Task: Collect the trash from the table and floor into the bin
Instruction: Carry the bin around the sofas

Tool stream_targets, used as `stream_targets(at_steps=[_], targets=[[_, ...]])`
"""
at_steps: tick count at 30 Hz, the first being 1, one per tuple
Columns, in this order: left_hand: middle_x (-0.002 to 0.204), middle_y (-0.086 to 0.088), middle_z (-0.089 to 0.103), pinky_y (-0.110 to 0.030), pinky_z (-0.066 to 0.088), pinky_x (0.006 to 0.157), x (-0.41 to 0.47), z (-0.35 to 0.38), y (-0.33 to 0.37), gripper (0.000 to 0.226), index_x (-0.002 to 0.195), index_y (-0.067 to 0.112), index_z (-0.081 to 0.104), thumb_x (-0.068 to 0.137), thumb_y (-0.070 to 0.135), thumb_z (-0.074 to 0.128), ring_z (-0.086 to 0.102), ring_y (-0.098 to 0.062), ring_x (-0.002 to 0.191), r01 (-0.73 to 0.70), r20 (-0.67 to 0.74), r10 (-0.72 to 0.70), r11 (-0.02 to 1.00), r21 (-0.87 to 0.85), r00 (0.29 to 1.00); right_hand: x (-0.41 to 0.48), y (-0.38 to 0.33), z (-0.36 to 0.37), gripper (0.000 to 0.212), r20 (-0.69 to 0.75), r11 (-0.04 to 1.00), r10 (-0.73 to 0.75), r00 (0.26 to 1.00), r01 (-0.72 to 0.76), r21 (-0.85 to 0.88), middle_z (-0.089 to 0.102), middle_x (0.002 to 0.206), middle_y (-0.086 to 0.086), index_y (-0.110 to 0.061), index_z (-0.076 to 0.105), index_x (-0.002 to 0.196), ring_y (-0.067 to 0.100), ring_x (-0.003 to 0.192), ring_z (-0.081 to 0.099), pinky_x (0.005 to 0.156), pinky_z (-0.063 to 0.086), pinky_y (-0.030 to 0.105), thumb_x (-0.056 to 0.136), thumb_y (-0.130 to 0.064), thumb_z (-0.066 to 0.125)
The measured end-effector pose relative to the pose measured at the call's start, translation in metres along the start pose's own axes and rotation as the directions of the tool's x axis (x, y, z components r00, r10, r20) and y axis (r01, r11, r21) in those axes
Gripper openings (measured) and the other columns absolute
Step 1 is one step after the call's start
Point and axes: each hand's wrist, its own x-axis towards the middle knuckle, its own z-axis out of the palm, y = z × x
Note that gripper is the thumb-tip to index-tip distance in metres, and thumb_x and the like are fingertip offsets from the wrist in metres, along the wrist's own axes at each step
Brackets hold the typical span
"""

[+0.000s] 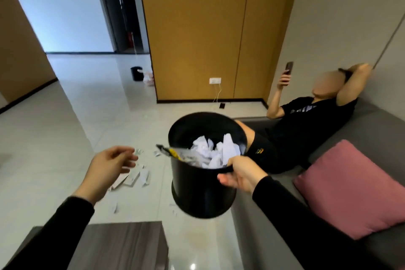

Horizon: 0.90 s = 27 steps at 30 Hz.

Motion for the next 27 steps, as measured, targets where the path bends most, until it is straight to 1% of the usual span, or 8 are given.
stream_targets(at_steps=[2,4,6,11,14,19,23,27], targets=[[0.080,-0.009,0.068,-0.025,0.050,0.059,0.025,-0.003,0.001,0.018,0.086,0.012,0.064,0.091,0.006,0.048,0.060,-0.020,0.067,-0.002,-0.007,0.002,1.000,0.013,1.000,0.028,-0.014,0.011,0.020,0.007,1.000,0.007,1.000,-0.007,-0.001,0.056,0.070,0.014,-0.005,0.045,0.109,0.015,0.025,0.056,0.027,0.046,0.021,0.095,-0.005,0.031],[0.079,-0.007,0.068,-0.027,0.049,0.061,0.051,-0.009,-0.002,0.018,0.083,0.015,0.064,0.090,0.006,0.049,0.062,-0.017,0.065,0.002,-0.038,-0.002,1.000,0.020,0.999,0.061,-0.028,0.021,0.036,0.001,1.000,0.011,1.000,-0.011,-0.012,0.057,0.076,0.015,-0.003,0.038,0.129,0.016,0.027,0.058,0.028,0.046,0.021,0.093,-0.003,0.033],[0.078,-0.005,0.069,-0.026,0.049,0.061,0.072,-0.011,-0.005,0.018,0.083,0.016,0.065,0.089,0.007,0.050,0.063,-0.011,0.059,0.015,-0.074,-0.013,1.000,0.027,0.997,0.091,-0.039,0.032,0.045,0.011,0.999,0.010,1.000,-0.010,-0.038,0.058,0.082,0.017,-0.003,0.031,0.136,0.018,0.029,0.059,0.029,0.046,0.021,0.091,-0.003,0.035],[0.078,-0.005,0.068,-0.024,0.048,0.060,0.128,-0.009,-0.007,0.018,0.082,0.015,0.063,0.090,0.007,0.049,0.061,-0.014,0.062,0.046,-0.188,-0.040,0.999,0.028,0.981,0.168,-0.078,0.069,0.021,0.147,0.996,0.030,0.989,-0.018,-0.086,0.055,0.073,0.016,-0.002,0.040,0.110,0.017,0.027,0.058,0.027,0.045,0.021,0.092,-0.001,0.031],[0.078,-0.006,0.066,-0.026,0.047,0.062,0.163,-0.006,-0.004,0.019,0.081,0.016,0.062,0.090,0.007,0.048,0.060,-0.016,0.065,0.065,-0.279,-0.055,0.997,0.028,0.959,0.215,-0.109,0.093,0.023,0.229,0.990,0.047,0.972,-0.015,-0.142,0.056,0.073,0.017,-0.001,0.040,0.110,0.017,0.028,0.058,0.028,0.045,0.020,0.090,0.001,0.030],[0.077,-0.005,0.066,-0.027,0.047,0.062,0.208,-0.007,0.001,0.020,0.079,0.017,0.062,0.090,0.006,0.048,0.062,-0.002,0.052,0.102,-0.416,-0.082,0.994,0.025,0.906,0.275,-0.168,0.136,0.024,0.374,0.986,0.045,0.926,0.018,-0.163,0.060,0.072,0.013,-0.002,0.046,0.108,0.017,0.032,0.061,0.033,0.048,0.019,0.089,0.001,0.031],[0.079,-0.006,0.067,-0.027,0.048,0.063,0.230,-0.013,-0.006,0.020,0.080,0.017,0.062,0.090,0.007,0.048,0.060,-0.016,0.066,0.159,-0.494,-0.135,0.987,0.005,0.859,0.311,-0.199,0.177,0.025,0.438,0.982,0.041,0.898,0.044,-0.183,0.058,0.075,0.014,-0.003,0.042,0.110,0.018,0.032,0.062,0.033,0.048,0.019,0.089,0.002,0.031],[0.078,-0.005,0.067,-0.026,0.048,0.064,0.256,-0.027,-0.016,0.019,0.080,0.017,0.063,0.090,0.008,0.049,0.060,-0.016,0.066,0.185,-0.558,-0.163,0.983,-0.018,0.814,0.342,-0.218,0.220,0.022,0.467,0.982,0.053,0.883,0.038,-0.183,0.056,0.075,0.016,-0.003,0.036,0.109,0.018,0.031,0.061,0.031,0.047,0.019,0.089,0.003,0.029]])
